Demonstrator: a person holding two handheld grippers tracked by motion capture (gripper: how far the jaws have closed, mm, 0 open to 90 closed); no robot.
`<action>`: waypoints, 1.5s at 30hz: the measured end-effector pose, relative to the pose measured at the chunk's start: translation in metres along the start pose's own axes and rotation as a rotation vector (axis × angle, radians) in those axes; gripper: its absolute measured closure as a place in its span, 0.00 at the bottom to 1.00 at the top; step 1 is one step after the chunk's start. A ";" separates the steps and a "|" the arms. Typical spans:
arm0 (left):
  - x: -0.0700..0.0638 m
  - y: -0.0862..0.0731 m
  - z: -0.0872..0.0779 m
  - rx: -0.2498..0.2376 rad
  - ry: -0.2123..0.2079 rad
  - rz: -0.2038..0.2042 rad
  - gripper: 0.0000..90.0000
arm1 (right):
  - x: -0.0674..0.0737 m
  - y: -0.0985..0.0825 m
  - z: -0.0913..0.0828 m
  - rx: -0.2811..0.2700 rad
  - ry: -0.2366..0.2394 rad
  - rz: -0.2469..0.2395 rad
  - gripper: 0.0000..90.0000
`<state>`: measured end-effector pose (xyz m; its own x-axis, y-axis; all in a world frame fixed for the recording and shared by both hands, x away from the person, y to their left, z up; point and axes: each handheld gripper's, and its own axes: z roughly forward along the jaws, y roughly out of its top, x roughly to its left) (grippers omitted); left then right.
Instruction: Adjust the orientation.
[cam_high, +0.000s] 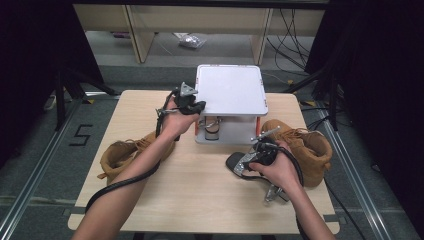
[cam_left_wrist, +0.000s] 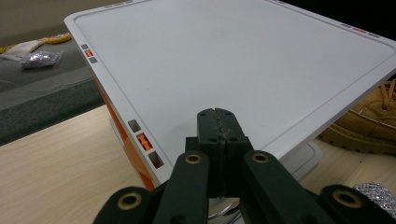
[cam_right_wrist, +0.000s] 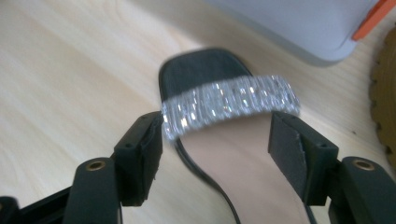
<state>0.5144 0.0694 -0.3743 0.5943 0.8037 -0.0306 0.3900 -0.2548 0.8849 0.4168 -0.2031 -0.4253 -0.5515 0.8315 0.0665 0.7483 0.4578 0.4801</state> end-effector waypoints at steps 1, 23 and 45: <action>0.000 0.000 0.000 0.001 -0.003 -0.003 1.00 | -0.002 -0.002 -0.002 0.012 0.003 -0.012 0.39; 0.001 0.000 0.000 0.000 -0.010 -0.009 1.00 | -0.036 -0.023 0.019 0.256 -0.007 -0.079 0.34; 0.001 0.001 0.000 0.005 -0.009 -0.001 1.00 | -0.038 -0.023 0.039 0.387 -0.004 -0.153 0.46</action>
<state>0.5151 0.0699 -0.3738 0.5999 0.7993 -0.0356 0.3944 -0.2567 0.8824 0.4348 -0.2329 -0.4735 -0.6661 0.7457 0.0159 0.7417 0.6600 0.1195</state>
